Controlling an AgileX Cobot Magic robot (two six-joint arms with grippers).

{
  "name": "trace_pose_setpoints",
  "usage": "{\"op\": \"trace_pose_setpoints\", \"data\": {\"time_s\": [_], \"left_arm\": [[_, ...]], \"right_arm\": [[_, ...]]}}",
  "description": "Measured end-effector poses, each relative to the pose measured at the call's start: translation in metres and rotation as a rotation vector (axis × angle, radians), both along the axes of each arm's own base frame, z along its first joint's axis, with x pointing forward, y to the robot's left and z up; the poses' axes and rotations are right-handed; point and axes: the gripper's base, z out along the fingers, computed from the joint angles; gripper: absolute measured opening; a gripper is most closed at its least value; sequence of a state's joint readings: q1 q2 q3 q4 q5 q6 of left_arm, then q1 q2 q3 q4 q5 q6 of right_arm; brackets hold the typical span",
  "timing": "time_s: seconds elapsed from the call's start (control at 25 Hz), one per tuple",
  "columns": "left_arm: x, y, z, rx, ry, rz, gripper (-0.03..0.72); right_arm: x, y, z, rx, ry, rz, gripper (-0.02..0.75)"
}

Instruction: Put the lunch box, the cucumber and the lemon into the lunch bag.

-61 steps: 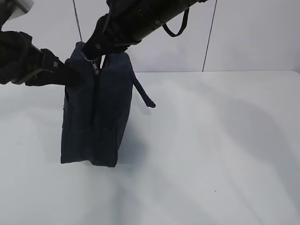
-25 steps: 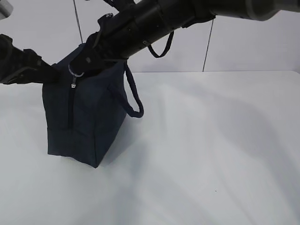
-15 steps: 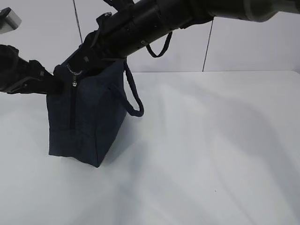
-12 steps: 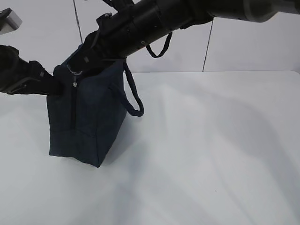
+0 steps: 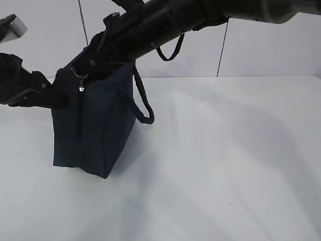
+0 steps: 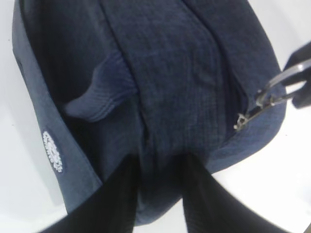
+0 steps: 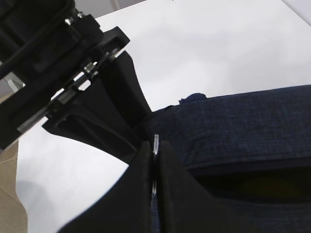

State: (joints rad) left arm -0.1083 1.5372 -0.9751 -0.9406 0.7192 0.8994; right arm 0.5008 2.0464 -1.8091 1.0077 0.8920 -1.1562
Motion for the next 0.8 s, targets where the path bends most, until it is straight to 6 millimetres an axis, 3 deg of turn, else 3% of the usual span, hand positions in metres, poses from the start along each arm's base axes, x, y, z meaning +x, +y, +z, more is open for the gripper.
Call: {"op": "trace_pose_setpoints", "data": {"time_s": [0.24,0.64,0.8], "left_arm": [[0.000,0.000,0.000,0.001,-0.001,0.001,0.008],[0.001,0.000,0.000,0.002,-0.002,0.004,-0.004],[0.001,0.000,0.000,-0.004,-0.002,0.007,-0.004]], "right_arm": [[0.000,0.000,0.001,0.012,0.002,-0.004,0.008],[0.006,0.002,0.003,0.051,-0.024,-0.041,0.008],[0.009,0.003,0.012,0.067,-0.059,-0.052,0.008]]}}
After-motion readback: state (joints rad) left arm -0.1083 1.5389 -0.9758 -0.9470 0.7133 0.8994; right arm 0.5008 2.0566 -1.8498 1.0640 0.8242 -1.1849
